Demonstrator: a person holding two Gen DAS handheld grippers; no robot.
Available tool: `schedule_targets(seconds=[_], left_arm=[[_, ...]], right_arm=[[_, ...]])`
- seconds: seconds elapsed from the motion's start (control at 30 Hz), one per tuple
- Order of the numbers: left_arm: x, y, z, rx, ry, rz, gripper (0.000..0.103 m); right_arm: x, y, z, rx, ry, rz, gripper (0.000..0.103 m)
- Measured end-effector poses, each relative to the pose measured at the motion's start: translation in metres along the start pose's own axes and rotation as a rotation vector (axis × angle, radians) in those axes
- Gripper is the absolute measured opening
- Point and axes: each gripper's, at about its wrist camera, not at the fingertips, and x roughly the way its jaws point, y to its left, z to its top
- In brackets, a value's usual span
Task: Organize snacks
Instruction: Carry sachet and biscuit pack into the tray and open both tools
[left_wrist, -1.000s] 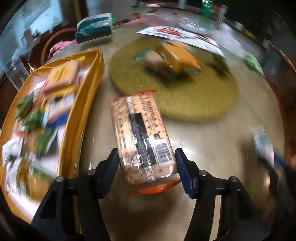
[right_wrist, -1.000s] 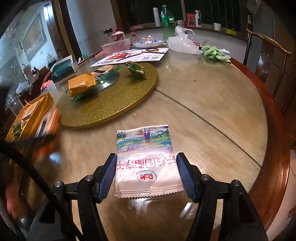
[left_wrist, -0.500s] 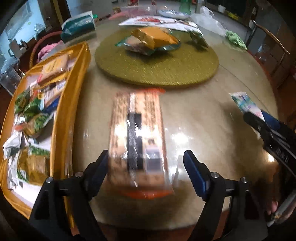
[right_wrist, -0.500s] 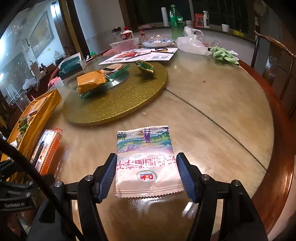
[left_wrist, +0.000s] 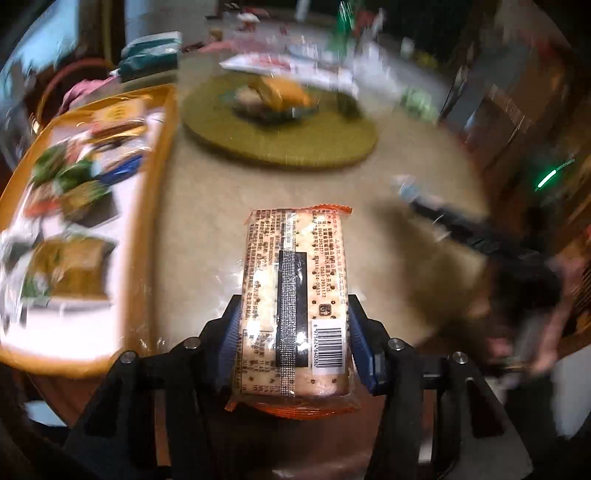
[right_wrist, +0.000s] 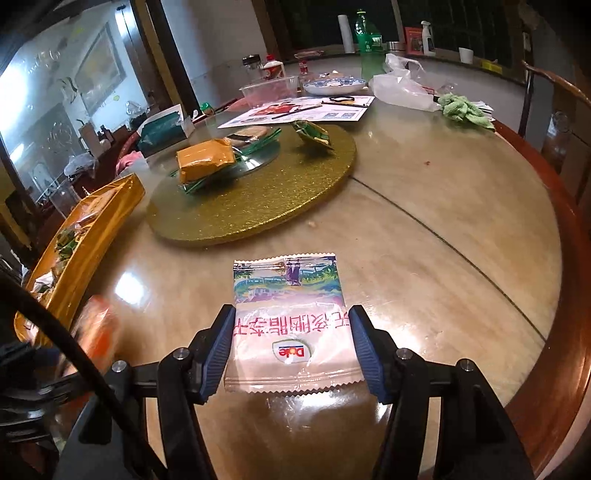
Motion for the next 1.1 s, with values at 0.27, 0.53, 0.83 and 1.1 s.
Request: schedule_targets(seconds=[0.27,0.53,0.83,1.1], left_arm=[[-0.137,0.095,0.019,-0.221,-0.272,0.164,0.055],[-0.135,0.155,0.029,-0.319,-0.284,0.218,0.055],[-0.077,0.202,0.034,-0.394,-0.162,0.173,0.055],[-0.055,0.214,0.025,-0.434,-0.115,0.240,0.065]], right_arm=[[-0.030,0.061,0.017,0.070,0.031,0.307,0.060],[-0.029,0.178,0.062,-0.095,0.058,0.409,0.060],[0.047,0.256,0.073,-0.227,0.123,0.393,0.060],[0.096,0.270,0.061,-0.219,0.160,0.331,0.066]])
